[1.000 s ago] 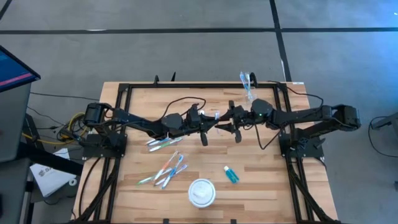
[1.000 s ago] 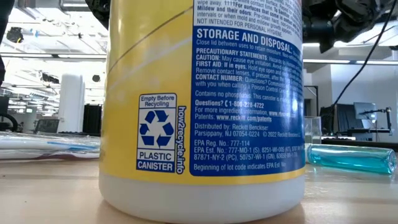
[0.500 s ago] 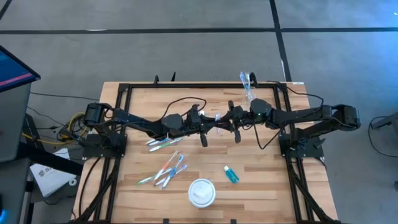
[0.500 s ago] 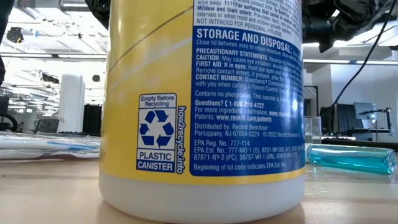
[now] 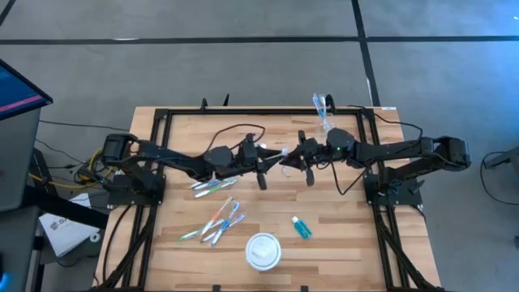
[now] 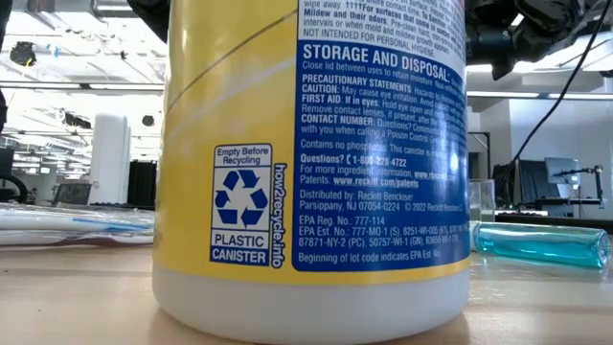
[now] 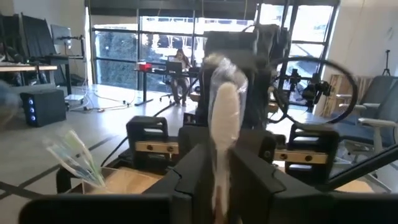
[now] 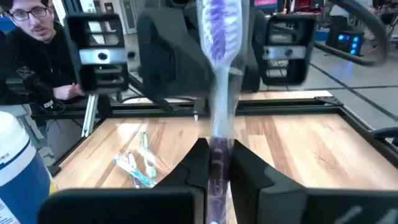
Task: Pick & Place toothbrushing station
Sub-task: Put the purple toothbrush into the transparent organizer
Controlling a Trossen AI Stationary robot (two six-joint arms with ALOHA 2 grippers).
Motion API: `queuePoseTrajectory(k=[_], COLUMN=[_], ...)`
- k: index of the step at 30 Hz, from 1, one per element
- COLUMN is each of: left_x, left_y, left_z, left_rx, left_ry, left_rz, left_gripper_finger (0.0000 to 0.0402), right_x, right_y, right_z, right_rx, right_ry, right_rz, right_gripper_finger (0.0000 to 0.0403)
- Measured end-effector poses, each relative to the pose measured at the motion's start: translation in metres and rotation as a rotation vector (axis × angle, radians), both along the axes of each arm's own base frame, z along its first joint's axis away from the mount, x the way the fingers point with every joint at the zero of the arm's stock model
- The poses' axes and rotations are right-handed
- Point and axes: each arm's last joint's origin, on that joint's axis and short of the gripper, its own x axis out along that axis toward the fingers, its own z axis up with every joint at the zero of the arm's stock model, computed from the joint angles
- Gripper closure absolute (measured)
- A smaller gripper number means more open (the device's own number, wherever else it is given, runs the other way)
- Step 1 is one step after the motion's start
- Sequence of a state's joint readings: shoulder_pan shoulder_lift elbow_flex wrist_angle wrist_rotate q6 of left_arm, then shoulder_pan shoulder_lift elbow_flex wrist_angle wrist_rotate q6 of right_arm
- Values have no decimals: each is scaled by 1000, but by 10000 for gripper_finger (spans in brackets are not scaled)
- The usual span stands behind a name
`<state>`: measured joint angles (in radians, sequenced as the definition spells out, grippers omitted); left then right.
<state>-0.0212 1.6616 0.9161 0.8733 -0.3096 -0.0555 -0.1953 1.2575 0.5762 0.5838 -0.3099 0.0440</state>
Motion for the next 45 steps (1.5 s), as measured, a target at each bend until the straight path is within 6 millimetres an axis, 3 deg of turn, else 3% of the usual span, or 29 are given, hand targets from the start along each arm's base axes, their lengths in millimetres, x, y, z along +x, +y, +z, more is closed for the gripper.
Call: queuePoseTrajectory(k=[5, 12, 19, 27, 45], left_x=[-22, -37, -42, -42, -42], left_y=[1, -3, -10, -12, -12], left_z=[3, -14, -25, -25, -26], left_rx=[-2, -29, -52, -52, -51], left_ry=[13, 56, 89, 81, 89], left_rz=[4, -16, -41, -49, -49], left_gripper_finger=[324, 325, 326, 326, 326], right_x=[-6, -25, -51, -78, -106], right_y=[-8, -27, -49, -73, -105], right_z=[-2, 5, 14, 17, 13], right_rx=[-1, -21, -53, -65, -45], right_ry=[8, -2, 45, 100, 162], right_rz=[-36, -152, -388, -585, -776], right_gripper_finger=[376, 376, 376, 376, 376])
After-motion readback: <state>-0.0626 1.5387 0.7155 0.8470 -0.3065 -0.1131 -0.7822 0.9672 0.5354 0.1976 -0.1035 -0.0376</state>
